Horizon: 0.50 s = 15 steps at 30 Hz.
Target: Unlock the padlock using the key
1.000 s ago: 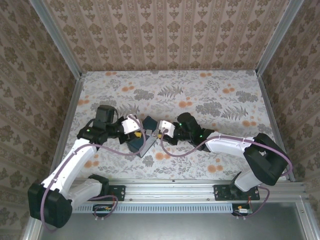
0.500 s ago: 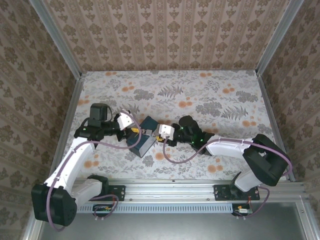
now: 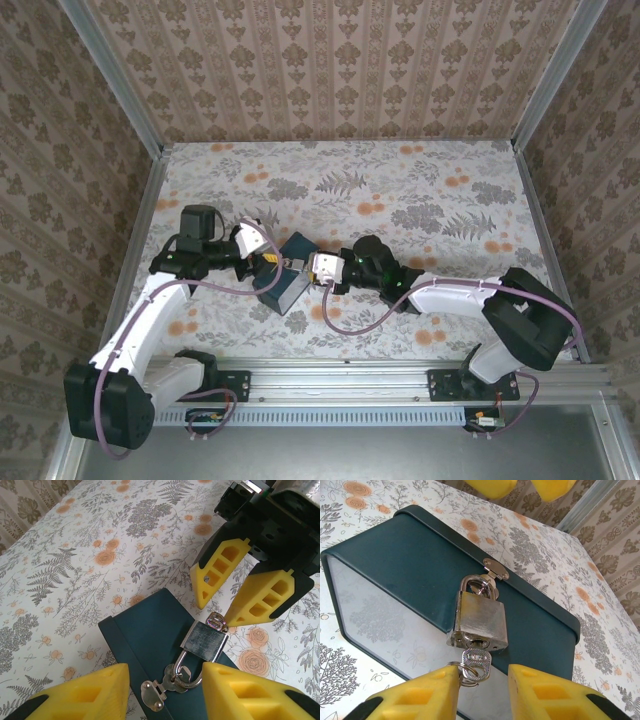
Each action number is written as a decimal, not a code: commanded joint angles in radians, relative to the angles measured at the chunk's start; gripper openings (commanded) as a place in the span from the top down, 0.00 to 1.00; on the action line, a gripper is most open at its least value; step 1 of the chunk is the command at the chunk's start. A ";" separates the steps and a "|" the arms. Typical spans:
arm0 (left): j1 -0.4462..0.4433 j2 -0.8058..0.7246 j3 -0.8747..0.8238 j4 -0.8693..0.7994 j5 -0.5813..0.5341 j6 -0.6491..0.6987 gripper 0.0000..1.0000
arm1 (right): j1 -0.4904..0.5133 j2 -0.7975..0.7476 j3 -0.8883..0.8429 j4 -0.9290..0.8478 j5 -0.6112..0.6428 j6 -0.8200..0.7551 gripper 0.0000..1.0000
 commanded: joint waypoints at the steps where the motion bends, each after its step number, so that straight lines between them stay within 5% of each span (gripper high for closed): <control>1: 0.012 -0.007 0.015 -0.001 0.037 -0.015 0.58 | 0.011 0.012 0.003 0.022 0.028 -0.037 0.67; 15: 0.014 0.006 0.020 0.020 0.051 -0.038 0.59 | 0.039 0.047 0.014 0.076 0.100 -0.088 0.71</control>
